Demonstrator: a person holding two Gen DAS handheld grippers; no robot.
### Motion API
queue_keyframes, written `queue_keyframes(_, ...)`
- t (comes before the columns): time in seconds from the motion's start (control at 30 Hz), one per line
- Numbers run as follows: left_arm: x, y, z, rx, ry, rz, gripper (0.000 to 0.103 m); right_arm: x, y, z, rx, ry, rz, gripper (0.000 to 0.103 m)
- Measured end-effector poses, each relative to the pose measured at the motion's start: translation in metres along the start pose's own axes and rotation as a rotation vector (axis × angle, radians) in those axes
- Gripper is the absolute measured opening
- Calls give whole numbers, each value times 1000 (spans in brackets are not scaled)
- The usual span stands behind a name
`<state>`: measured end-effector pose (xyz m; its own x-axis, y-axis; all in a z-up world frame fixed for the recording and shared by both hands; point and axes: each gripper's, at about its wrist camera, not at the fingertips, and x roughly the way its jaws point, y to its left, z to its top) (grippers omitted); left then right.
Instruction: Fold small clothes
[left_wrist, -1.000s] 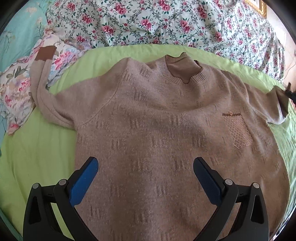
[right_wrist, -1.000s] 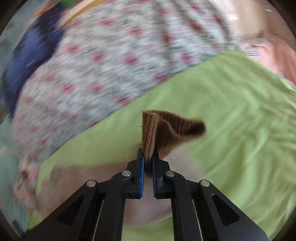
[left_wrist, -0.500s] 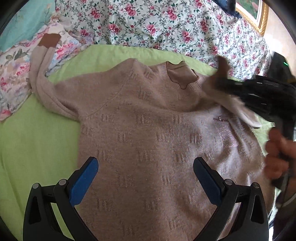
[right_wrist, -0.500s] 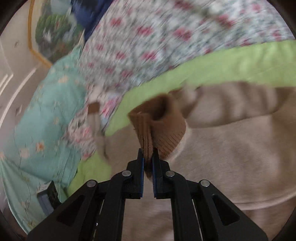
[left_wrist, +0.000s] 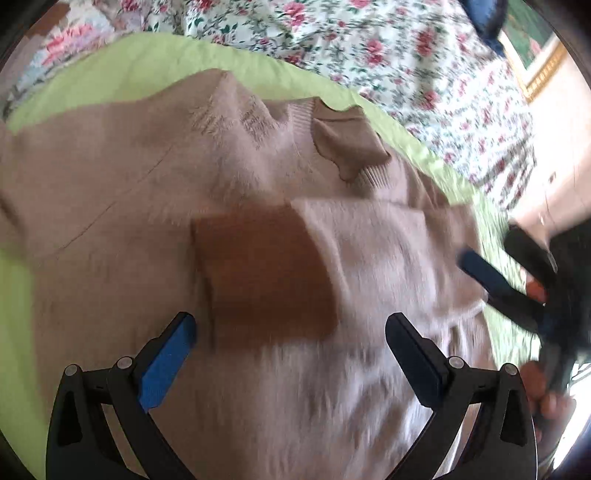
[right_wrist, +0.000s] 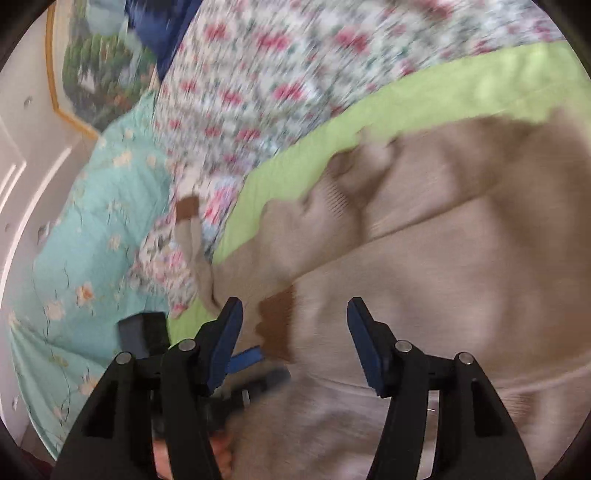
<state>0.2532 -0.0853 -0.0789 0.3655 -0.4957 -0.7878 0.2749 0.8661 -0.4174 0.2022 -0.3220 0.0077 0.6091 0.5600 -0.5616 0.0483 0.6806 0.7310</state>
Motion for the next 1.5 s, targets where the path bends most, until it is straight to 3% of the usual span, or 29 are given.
queue_keyframes(0.07,6,1,9,-13,-28,-8,92,-29,-17,1,17,-49,-49,61)
queue_keyframes(0.1,6,0,11,-10,-43,-16,73,-39,-23,1,24,-65,-66,61)
queue_keyframes(0.13,6,-1,13,1,-52,-27,42,-49,-29,1,33,-83,-82,61)
queue_keyframes(0.17,6,-3,15,17,-48,-37,30,-61,-37,2,43,-105,-103,61)
queue_keyframes(0.2,3,-4,15,33,-48,-37,11,-72,-46,3,54,-128,-126,61)
queue_keyframes(0.23,-5,-6,16,46,-78,-16,7,-82,-53,4,64,-146,-144,61)
queue_keyframes(0.33,-31,4,13,72,-161,44,7,-108,-72,8,88,-195,-210,61)
queue_keyframes(0.47,-30,24,11,67,-150,113,7,-117,-97,21,101,-208,-313,61)
queue_keyframes(0.57,-31,37,9,19,-148,72,7,-101,-108,30,101,-169,-342,61)
queue_keyframes(0.73,-28,36,0,37,-144,93,7,-62,-132,40,84,-82,-415,61)
queue_keyframes(0.83,-26,43,-2,15,-135,88,7,-44,-153,44,136,-40,-401,61)
queue_keyframes(0.87,-25,44,-3,9,-128,88,7,-40,-159,44,151,-31,-366,52)
queue_keyframes(0.9,-25,44,-3,8,-124,90,7,-39,-159,43,144,-19,-348,35)
queue_keyframes(0.93,-24,41,-3,16,-124,95,7,-40,-158,42,135,-11,-359,9)
queue_keyframes(1.1,-17,23,-1,85,-120,106,7,-77,-131,40,64,-134,-427,9)
queue_keyframes(1.23,-13,24,-8,145,-69,145,24,-58,-139,39,52,-6,-506,16)
queue_keyframes(1.27,-23,26,-8,166,-74,141,29,-60,-138,40,45,-7,-498,23)
queue_keyframes(1.3,-31,28,-7,183,-83,146,41,-66,-134,42,24,-21,-491,30)
queue_keyframes(1.37,-50,28,5,250,-126,173,52,-76,-119,50,-49,-63,-494,65)
queue_keyframes(1.43,-56,23,22,302,-143,190,70,-74,-100,64,-142,-74,-491,70)
queue_keyframes(1.5,-54,9,46,374,-165,205,77,-61,-85,82,-217,-46,-472,71)
